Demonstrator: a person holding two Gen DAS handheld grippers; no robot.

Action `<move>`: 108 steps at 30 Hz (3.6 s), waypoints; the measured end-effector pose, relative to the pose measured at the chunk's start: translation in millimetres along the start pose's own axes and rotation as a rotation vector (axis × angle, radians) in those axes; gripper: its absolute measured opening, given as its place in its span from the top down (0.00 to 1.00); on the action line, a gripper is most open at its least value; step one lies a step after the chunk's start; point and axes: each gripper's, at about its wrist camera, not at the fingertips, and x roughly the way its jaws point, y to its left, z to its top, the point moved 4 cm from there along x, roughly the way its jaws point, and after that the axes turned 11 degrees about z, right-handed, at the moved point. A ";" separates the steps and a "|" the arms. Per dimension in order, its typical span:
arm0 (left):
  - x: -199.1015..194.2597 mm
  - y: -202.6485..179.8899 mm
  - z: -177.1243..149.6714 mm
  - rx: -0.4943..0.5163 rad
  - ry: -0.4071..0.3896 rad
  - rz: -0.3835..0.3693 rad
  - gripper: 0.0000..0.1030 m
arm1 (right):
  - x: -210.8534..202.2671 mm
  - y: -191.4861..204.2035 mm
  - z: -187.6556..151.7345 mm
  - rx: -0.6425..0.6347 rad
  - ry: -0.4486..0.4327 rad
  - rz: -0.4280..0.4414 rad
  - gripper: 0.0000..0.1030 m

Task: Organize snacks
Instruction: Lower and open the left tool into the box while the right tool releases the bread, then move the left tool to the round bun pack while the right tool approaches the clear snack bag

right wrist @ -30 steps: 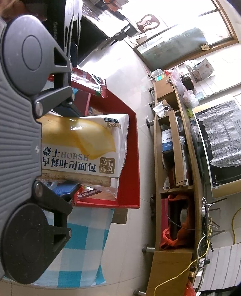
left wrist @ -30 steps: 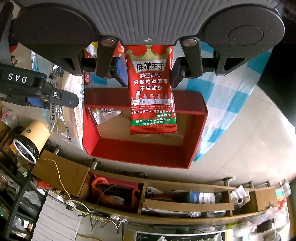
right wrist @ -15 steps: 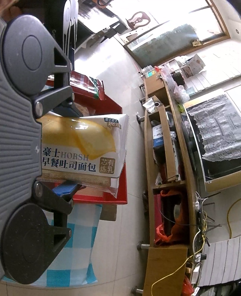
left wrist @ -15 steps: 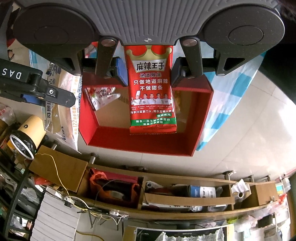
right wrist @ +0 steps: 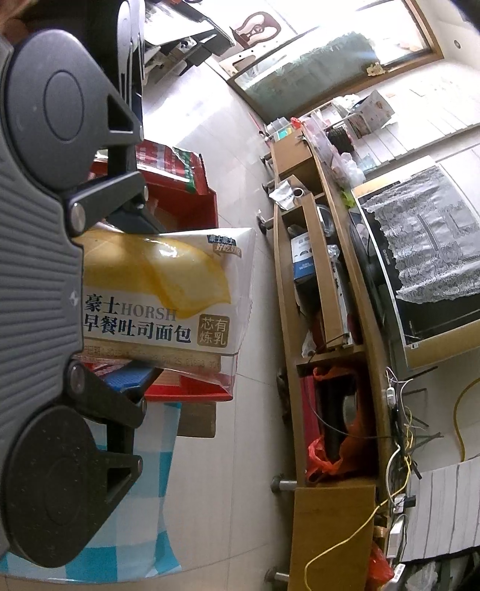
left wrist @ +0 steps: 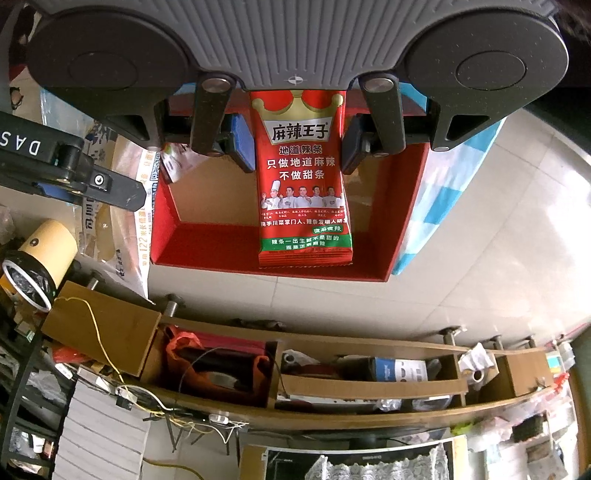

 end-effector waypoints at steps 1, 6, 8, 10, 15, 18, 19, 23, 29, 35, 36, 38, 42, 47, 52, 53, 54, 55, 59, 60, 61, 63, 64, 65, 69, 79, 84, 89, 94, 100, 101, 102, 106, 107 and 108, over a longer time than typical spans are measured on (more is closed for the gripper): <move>2.2 -0.4 1.9 -0.001 0.000 0.003 0.44 | 2.5 -1.3 1.4 0.002 -0.001 -0.002 0.33; 12.4 -3.0 9.7 0.002 -0.001 0.013 0.44 | 12.6 -6.9 5.6 0.009 0.002 -0.010 0.33; 16.7 -5.6 12.8 0.005 -0.001 0.018 0.44 | 16.7 -8.5 5.6 0.011 0.001 -0.014 0.33; 21.1 -7.0 14.2 0.008 0.002 0.022 0.44 | 23.1 -11.3 8.2 0.012 0.004 -0.020 0.33; 33.2 -9.9 15.3 0.018 0.016 0.039 0.44 | 39.3 -15.2 11.2 0.004 0.013 -0.035 0.33; 40.6 -10.2 15.5 0.024 0.026 0.050 0.45 | 48.1 -17.4 9.2 -0.002 0.032 -0.049 0.33; 41.9 -9.9 15.6 0.026 0.026 0.055 0.45 | 50.4 -18.5 7.6 -0.003 0.038 -0.054 0.33; 45.5 -7.6 14.2 0.024 0.032 0.061 0.45 | 55.0 -22.7 6.7 -0.001 0.040 -0.061 0.34; 45.9 -9.6 11.8 0.026 0.041 0.061 0.35 | 61.5 -20.9 1.0 -0.013 0.073 -0.057 0.34; 39.2 -11.9 10.3 0.045 0.019 0.066 0.26 | 56.6 -22.7 0.5 -0.004 0.071 -0.069 0.34; 38.3 -11.6 10.3 0.043 0.018 0.067 0.25 | 55.3 -22.8 0.7 -0.003 0.069 -0.069 0.34; 36.5 -11.8 9.7 0.041 0.016 0.069 0.23 | 53.6 -22.1 1.1 -0.005 0.069 -0.073 0.34; 31.6 -14.6 6.7 0.057 0.005 0.074 0.19 | 50.4 -20.7 -0.4 -0.008 0.076 -0.080 0.34; 22.8 -17.2 2.5 0.068 -0.007 0.070 0.17 | 40.7 -20.1 -2.5 -0.009 0.073 -0.090 0.33; 14.1 -18.0 -2.7 0.069 -0.010 0.061 0.16 | 27.2 -19.4 -5.9 -0.016 0.066 -0.107 0.32; 12.4 -18.3 -4.1 0.072 -0.010 0.061 0.16 | 24.9 -19.2 -6.5 -0.020 0.065 -0.112 0.32; 10.5 -18.6 -5.7 0.074 -0.011 0.060 0.16 | 23.0 -19.1 -7.2 -0.024 0.065 -0.116 0.32; 8.9 -18.6 -7.0 0.075 -0.011 0.060 0.15 | 20.8 -18.8 -7.5 -0.027 0.065 -0.119 0.31; 2.2 -17.0 -14.9 0.077 -0.005 0.051 0.15 | 11.0 -17.6 -12.0 -0.031 0.068 -0.126 0.29; 0.5 -16.9 -16.9 0.080 -0.004 0.050 0.15 | 8.7 -16.7 -13.2 -0.036 0.072 -0.125 0.29; -1.4 -16.4 -19.3 0.083 -0.005 0.049 0.15 | 5.8 -15.7 -15.1 -0.041 0.074 -0.126 0.29; -4.7 -16.8 -23.7 0.088 -0.004 0.047 0.15 | 0.6 -14.7 -19.5 -0.046 0.076 -0.128 0.29; -6.2 -17.2 -25.7 0.091 -0.002 0.043 0.14 | -2.2 -14.2 -22.2 -0.047 0.080 -0.129 0.29; -7.8 -17.4 -28.1 0.093 -0.001 0.041 0.14 | -4.6 -14.5 -24.4 -0.046 0.082 -0.130 0.29; -13.7 -19.4 -34.4 0.101 0.002 0.029 0.14 | -14.0 -16.6 -31.3 -0.026 0.085 -0.133 0.29; -25.8 -19.2 -50.5 0.111 0.012 0.010 0.12 | -36.6 -12.2 -47.4 0.016 0.080 -0.122 0.28; -27.1 -19.8 -56.8 0.119 0.023 0.006 0.12 | -42.6 -11.9 -55.4 0.029 0.091 -0.127 0.28; -30.5 -22.9 -62.9 0.130 0.026 -0.008 0.12 | -48.5 -12.4 -60.7 0.046 0.093 -0.129 0.28; -34.1 -22.3 -73.1 0.141 0.038 -0.019 0.11 | -54.1 -10.5 -67.6 0.057 0.101 -0.129 0.28; -34.0 -21.9 -97.0 0.163 0.091 -0.042 0.11 | -61.4 -10.4 -77.1 0.075 0.119 -0.133 0.28; -33.6 -22.5 -101.6 0.169 0.100 -0.042 0.11 | -62.8 -10.4 -78.2 0.077 0.120 -0.132 0.28; -33.3 -23.4 -105.6 0.175 0.108 -0.043 0.11 | -64.3 -9.9 -79.4 0.079 0.121 -0.131 0.28; -34.1 -26.2 -124.8 0.190 0.151 -0.063 0.11 | -69.7 -7.2 -84.1 0.083 0.125 -0.118 0.27; -34.4 -26.9 -129.4 0.191 0.162 -0.068 0.11 | -70.2 -6.3 -85.6 0.080 0.129 -0.117 0.27; -34.5 -27.4 -133.5 0.192 0.172 -0.069 0.11 | -70.8 -5.7 -87.5 0.077 0.134 -0.116 0.27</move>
